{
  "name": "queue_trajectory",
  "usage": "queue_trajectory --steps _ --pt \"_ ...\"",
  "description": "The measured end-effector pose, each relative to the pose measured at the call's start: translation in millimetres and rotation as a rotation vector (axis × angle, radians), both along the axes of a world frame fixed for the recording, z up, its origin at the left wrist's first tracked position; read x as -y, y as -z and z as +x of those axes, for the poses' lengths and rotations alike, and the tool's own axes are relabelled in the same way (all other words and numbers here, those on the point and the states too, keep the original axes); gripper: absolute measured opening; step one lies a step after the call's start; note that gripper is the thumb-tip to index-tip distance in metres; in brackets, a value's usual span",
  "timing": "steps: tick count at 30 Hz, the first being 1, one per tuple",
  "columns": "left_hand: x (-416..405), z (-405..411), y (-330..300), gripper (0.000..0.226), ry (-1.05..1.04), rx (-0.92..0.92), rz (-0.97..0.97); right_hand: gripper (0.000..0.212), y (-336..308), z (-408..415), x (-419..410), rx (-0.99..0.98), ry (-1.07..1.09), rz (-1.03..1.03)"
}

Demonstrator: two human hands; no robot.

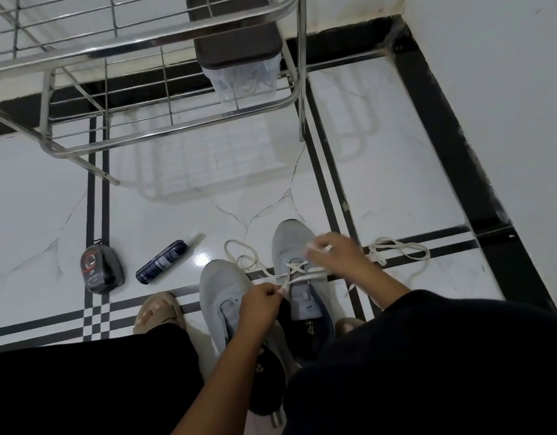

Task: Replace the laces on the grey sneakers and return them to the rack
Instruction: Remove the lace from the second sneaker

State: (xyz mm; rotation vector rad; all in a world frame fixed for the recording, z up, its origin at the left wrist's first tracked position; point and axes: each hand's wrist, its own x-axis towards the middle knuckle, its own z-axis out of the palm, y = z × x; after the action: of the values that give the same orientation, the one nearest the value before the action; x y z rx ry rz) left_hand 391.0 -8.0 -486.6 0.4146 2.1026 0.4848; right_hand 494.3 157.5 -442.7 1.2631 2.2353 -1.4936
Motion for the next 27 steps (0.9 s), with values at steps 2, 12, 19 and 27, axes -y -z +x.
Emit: queue_trajectory --steps 2,12,19,27 --pt "0 -1 0 0.025 0.021 -0.007 0.003 0.028 22 -5 26 0.152 -0.421 0.192" --pt "-3 2 -7 0.016 0.115 -0.124 0.038 0.035 7 27 -35 0.187 0.163 0.109" --pt "-43 -2 -9 0.021 0.528 -0.404 0.203 0.037 2 31 31 0.28 -0.22 0.096" --pt "-44 5 11 0.019 0.803 -0.604 0.076 0.037 20 33 36 0.294 -0.335 0.039"
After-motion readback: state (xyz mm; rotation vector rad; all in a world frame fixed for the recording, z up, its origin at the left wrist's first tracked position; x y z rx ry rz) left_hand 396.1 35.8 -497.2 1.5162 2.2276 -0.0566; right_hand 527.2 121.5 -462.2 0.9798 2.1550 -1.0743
